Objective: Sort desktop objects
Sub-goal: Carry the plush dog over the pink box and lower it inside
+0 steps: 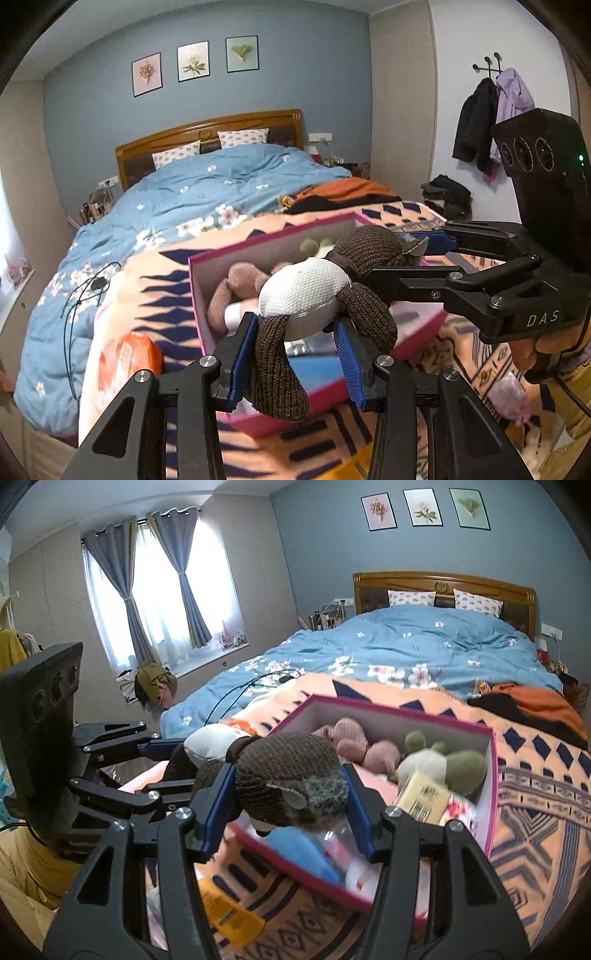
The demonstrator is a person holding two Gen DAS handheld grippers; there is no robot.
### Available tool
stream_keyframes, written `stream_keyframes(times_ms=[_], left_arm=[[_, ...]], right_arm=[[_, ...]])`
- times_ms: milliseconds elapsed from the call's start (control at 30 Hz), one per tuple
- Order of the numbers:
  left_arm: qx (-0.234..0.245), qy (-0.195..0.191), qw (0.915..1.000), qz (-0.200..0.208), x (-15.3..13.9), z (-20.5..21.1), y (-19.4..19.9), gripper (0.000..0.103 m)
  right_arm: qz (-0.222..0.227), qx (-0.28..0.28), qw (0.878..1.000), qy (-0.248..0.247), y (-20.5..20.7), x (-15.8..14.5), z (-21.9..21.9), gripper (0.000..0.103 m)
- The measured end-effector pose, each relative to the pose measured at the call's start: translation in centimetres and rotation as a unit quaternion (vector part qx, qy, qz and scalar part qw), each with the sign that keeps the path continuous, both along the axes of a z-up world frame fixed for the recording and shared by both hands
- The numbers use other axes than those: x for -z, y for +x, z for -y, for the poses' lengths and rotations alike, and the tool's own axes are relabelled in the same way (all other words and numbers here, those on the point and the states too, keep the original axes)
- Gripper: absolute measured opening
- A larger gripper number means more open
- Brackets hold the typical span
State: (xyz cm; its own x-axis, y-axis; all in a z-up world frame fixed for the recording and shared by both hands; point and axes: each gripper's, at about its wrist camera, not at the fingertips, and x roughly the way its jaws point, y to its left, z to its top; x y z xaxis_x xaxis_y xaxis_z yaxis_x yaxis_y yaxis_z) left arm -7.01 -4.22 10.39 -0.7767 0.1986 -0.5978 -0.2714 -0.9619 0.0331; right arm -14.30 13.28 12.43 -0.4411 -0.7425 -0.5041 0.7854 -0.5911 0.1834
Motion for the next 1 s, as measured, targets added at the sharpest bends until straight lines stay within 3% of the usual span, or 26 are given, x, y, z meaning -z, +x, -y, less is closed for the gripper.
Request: stream_keyframes(times_ms=[300,1000], left_arm=[[-0.006,0.007,0.9999,-0.005,-0.1,0.9,-3.8,0.043],[-0.029,0.021,0.9991,0.023,2.8,2.3,-11.2,0.043]], right_arm=[[-0.001,0.009,1.000,0.000,-3.8,-0.7,1.1,0.059],[0.016,0.022,0.998,0.056,-11.0,1.5,4.5,0.059]])
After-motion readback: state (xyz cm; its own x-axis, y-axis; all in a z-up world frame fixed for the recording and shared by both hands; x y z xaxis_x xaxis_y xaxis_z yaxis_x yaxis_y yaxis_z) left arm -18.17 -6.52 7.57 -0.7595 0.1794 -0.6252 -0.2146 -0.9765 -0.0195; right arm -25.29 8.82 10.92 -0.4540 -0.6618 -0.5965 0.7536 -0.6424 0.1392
